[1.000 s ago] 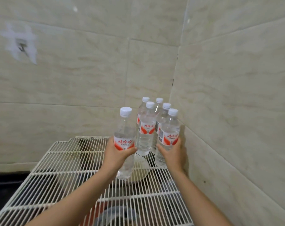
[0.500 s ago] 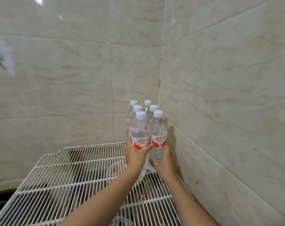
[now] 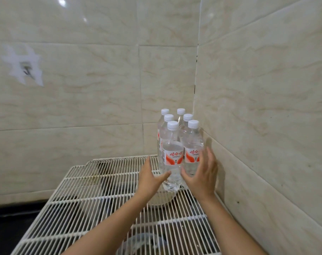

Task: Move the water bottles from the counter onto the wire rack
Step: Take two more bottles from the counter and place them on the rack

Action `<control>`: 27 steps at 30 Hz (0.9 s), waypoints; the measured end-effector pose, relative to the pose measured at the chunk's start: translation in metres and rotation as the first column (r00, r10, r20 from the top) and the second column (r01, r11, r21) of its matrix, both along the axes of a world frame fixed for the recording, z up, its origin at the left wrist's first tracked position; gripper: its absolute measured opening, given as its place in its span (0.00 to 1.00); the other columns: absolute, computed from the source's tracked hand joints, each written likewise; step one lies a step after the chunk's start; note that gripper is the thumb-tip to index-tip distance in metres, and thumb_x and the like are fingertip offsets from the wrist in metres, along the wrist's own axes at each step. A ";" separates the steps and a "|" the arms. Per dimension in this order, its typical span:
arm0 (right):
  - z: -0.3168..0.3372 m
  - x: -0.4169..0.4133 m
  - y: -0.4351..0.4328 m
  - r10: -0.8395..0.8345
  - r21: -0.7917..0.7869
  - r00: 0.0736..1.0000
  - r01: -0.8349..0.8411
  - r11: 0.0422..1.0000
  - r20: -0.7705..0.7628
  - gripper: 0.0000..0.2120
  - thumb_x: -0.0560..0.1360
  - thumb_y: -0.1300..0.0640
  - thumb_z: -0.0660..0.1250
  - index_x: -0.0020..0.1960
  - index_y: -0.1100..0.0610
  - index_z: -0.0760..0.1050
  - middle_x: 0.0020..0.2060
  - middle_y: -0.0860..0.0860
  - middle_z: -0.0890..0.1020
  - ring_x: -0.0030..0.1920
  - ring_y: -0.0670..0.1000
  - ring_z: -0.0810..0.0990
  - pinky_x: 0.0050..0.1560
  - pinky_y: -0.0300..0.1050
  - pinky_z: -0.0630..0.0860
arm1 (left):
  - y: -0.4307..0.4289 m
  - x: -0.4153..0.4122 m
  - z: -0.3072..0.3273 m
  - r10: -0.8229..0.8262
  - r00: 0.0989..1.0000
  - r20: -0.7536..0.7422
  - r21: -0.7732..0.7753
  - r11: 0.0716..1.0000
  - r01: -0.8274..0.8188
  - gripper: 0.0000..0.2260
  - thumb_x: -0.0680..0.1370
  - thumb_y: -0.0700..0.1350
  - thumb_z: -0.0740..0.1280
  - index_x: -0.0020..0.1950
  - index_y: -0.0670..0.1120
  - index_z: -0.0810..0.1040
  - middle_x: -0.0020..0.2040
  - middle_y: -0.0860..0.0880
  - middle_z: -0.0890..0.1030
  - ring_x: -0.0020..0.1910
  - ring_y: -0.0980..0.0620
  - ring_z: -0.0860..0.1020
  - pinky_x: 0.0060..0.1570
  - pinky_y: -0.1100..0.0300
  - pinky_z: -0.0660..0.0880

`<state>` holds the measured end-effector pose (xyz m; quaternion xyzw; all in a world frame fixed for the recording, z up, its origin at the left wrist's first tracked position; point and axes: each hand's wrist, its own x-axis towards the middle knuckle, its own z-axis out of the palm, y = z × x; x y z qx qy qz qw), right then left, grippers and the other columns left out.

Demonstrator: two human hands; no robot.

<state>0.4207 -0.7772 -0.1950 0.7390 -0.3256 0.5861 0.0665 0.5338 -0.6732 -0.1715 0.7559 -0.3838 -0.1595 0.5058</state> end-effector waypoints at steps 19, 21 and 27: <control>-0.002 0.085 0.115 0.329 -0.339 0.636 -0.698 0.631 -0.698 0.23 0.60 0.46 0.76 0.51 0.54 0.80 0.49 0.53 0.84 0.53 0.55 0.82 0.53 0.57 0.77 | 0.291 0.031 -0.033 0.561 0.660 0.500 0.049 0.743 -0.668 0.17 0.74 0.47 0.66 0.62 0.45 0.74 0.63 0.45 0.75 0.65 0.45 0.67 0.61 0.49 0.65; -0.001 0.103 0.147 0.413 -0.296 0.616 -0.733 0.613 -0.671 0.23 0.60 0.47 0.76 0.52 0.55 0.80 0.49 0.54 0.84 0.53 0.56 0.82 0.53 0.58 0.76 | 0.330 0.025 -0.041 0.619 0.601 0.506 0.089 0.655 -0.750 0.18 0.74 0.48 0.66 0.63 0.45 0.74 0.63 0.45 0.74 0.65 0.45 0.67 0.60 0.48 0.66; -0.012 0.141 0.255 0.667 -0.247 0.456 -0.888 0.389 -0.590 0.18 0.67 0.47 0.62 0.52 0.55 0.76 0.48 0.55 0.84 0.56 0.54 0.71 0.57 0.53 0.70 | 0.443 -0.002 -0.049 0.775 0.407 0.483 0.129 0.396 -0.909 0.18 0.75 0.48 0.66 0.63 0.44 0.74 0.63 0.44 0.74 0.65 0.42 0.67 0.61 0.48 0.66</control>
